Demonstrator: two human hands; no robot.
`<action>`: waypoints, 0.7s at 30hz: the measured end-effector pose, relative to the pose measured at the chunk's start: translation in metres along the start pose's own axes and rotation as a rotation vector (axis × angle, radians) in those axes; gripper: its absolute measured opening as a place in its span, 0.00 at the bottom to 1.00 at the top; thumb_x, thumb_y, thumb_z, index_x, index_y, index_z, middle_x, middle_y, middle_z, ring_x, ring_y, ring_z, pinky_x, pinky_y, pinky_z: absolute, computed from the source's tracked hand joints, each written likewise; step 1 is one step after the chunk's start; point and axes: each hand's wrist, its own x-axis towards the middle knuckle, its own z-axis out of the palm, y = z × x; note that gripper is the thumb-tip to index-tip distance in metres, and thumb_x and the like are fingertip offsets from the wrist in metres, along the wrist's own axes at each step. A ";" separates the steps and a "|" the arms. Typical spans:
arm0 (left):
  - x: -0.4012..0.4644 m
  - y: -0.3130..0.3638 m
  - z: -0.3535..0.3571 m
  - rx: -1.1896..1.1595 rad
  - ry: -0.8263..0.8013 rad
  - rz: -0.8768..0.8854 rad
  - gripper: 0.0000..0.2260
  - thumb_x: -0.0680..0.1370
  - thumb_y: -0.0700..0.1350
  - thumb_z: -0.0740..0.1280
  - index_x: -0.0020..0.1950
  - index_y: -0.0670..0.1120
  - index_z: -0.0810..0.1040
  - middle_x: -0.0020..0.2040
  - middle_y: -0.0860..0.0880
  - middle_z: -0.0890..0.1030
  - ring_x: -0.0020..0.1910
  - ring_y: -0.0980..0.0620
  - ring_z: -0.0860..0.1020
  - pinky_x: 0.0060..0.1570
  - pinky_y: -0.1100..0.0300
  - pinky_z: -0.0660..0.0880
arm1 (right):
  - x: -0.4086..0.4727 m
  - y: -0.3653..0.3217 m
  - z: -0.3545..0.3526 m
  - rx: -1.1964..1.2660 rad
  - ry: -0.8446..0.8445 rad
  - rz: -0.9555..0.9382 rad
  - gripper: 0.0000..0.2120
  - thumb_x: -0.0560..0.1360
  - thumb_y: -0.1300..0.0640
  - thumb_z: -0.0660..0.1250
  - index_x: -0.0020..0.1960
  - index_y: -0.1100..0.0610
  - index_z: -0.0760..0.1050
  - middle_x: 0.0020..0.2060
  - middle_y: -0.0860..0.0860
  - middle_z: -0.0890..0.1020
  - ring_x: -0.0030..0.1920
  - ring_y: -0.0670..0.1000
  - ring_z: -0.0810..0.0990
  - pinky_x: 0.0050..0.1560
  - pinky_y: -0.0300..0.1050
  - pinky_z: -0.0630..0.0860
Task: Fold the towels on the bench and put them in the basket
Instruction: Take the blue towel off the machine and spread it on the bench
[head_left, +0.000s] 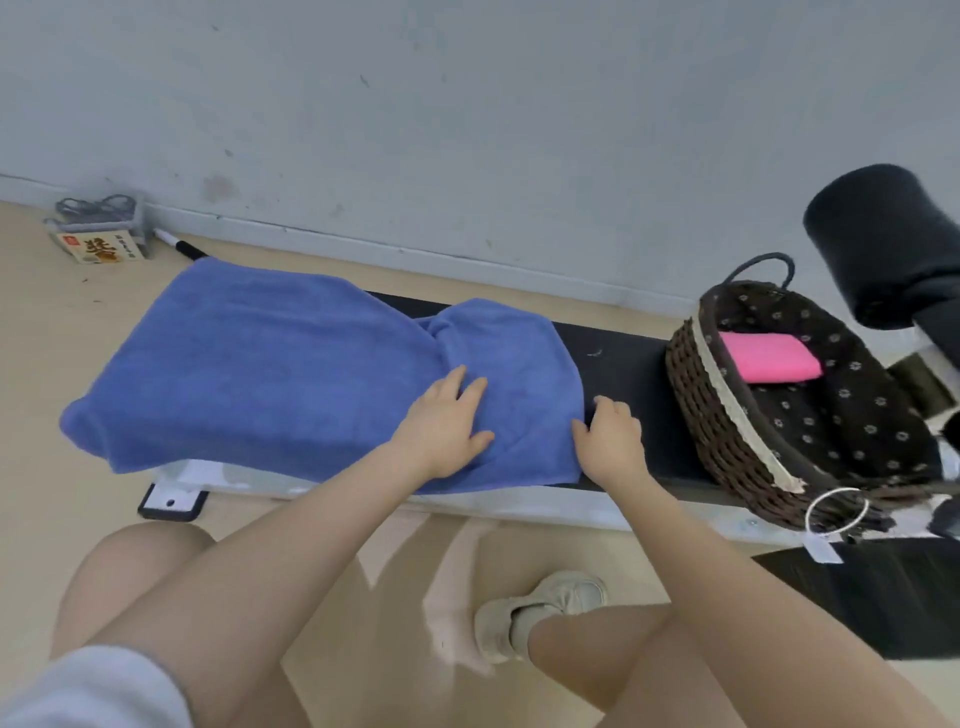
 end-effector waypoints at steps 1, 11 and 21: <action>0.002 0.004 0.003 0.019 -0.019 -0.010 0.33 0.78 0.55 0.61 0.77 0.47 0.49 0.77 0.43 0.44 0.75 0.43 0.52 0.70 0.52 0.58 | 0.000 0.004 0.002 0.054 -0.007 0.024 0.22 0.78 0.54 0.59 0.69 0.62 0.63 0.63 0.59 0.71 0.63 0.61 0.70 0.60 0.53 0.71; 0.020 0.013 -0.001 0.190 -0.018 -0.087 0.43 0.74 0.62 0.63 0.77 0.43 0.45 0.77 0.43 0.40 0.73 0.41 0.58 0.66 0.49 0.65 | -0.011 0.024 -0.012 0.319 -0.075 0.008 0.15 0.68 0.60 0.61 0.30 0.55 0.55 0.27 0.49 0.61 0.30 0.50 0.58 0.30 0.43 0.55; 0.024 0.004 0.002 0.183 -0.038 0.088 0.34 0.73 0.67 0.59 0.75 0.53 0.58 0.75 0.50 0.53 0.67 0.48 0.66 0.63 0.52 0.69 | 0.000 0.029 -0.037 0.055 0.035 -0.032 0.14 0.77 0.47 0.58 0.46 0.58 0.70 0.44 0.53 0.77 0.44 0.57 0.77 0.39 0.45 0.70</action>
